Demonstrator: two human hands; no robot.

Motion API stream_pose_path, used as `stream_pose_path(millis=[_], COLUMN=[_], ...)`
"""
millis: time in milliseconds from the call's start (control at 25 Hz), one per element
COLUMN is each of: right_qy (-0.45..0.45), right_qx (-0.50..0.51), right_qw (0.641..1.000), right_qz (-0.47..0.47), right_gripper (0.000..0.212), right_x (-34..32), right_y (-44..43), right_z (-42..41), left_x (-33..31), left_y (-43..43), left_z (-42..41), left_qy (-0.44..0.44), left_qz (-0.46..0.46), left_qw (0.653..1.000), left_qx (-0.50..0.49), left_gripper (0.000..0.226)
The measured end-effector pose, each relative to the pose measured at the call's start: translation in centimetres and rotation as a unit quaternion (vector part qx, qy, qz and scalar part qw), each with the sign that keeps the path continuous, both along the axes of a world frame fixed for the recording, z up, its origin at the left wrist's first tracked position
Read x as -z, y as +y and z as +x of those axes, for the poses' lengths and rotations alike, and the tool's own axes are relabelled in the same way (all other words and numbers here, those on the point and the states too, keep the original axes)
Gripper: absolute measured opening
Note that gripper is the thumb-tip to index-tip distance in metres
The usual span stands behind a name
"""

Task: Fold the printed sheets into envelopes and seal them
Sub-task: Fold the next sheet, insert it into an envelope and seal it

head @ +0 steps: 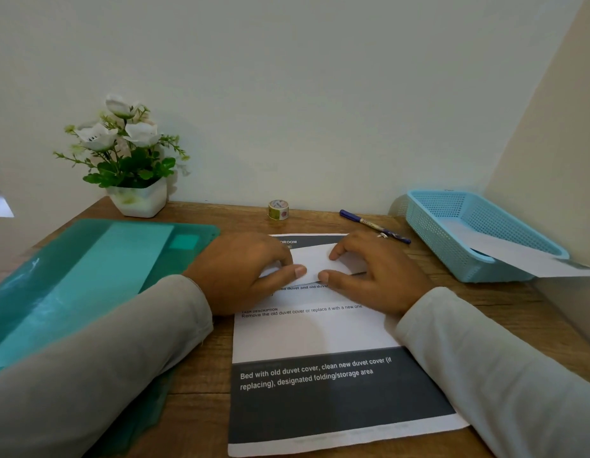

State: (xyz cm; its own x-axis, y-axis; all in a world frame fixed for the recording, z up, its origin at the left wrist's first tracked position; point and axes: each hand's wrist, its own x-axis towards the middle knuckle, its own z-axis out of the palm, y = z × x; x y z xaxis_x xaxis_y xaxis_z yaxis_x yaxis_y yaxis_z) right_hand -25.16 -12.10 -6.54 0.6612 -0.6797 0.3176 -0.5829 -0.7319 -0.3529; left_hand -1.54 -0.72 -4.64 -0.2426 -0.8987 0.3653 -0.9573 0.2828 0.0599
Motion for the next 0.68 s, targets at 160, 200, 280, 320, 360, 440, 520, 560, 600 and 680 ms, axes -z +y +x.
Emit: stream_pose_path(millis=[160, 200, 280, 320, 360, 440, 520, 560, 600, 680], right_qy=[0.007, 0.024, 0.100, 0.143, 0.175, 0.204, 0.215, 0.223, 0.232, 0.248], right_qx=[0.013, 0.025, 0.049, 0.043, 0.018, -0.042, -0.057, -0.050, -0.038, -0.003], right_qw=[1.000, 0.999, 0.994, 0.988, 0.983, 0.978, 0.975, 0.973, 0.971, 0.968], right_qz=[0.007, 0.004, -0.023, -0.040, -0.043, -0.012, 0.022, 0.029, 0.032, 0.034], right_gripper=[0.039, 0.035, 0.040, 0.047, 0.054, 0.064, 0.067, 0.068, 0.071, 0.076], right_x=[-0.3, -0.5, -0.8, -0.8, -0.7, -0.3, -0.2, -0.2, -0.3, -0.3], right_y=[0.3, 0.5, 1.3, 1.8, 2.4, 3.1, 3.2, 3.0, 2.9, 2.8], right_z=[0.3, 0.4, 0.7, 1.1, 1.6, 2.7, 3.1, 3.1, 3.0, 2.9], left_x=[1.1, 1.4, 1.7, 1.9, 1.9, 2.0, 1.7, 1.5, 1.3, 0.9], left_y=[-0.7, -0.7, -0.7, -0.7, -0.7, -0.9, -0.8, -0.8, -0.8, -0.6], left_z=[0.3, 0.4, 0.2, 0.0, -0.2, -0.5, -0.5, -0.3, 0.1, 0.6], left_qy=[-0.028, -0.041, -0.055, -0.059, -0.061, -0.068, -0.083, -0.097, -0.111, -0.134], left_qz=[0.106, 0.136, 0.178, 0.190, 0.199, 0.213, 0.230, 0.238, 0.242, 0.247], left_qw=[0.992, 0.986, 0.977, 0.974, 0.971, 0.968, 0.962, 0.957, 0.952, 0.942], left_qx=[-0.069, -0.085, -0.103, -0.110, -0.115, -0.118, -0.124, -0.134, -0.149, -0.182], left_gripper=[0.055, 0.065, 0.085, 0.091, 0.088, 0.072, 0.066, 0.068, 0.071, 0.078])
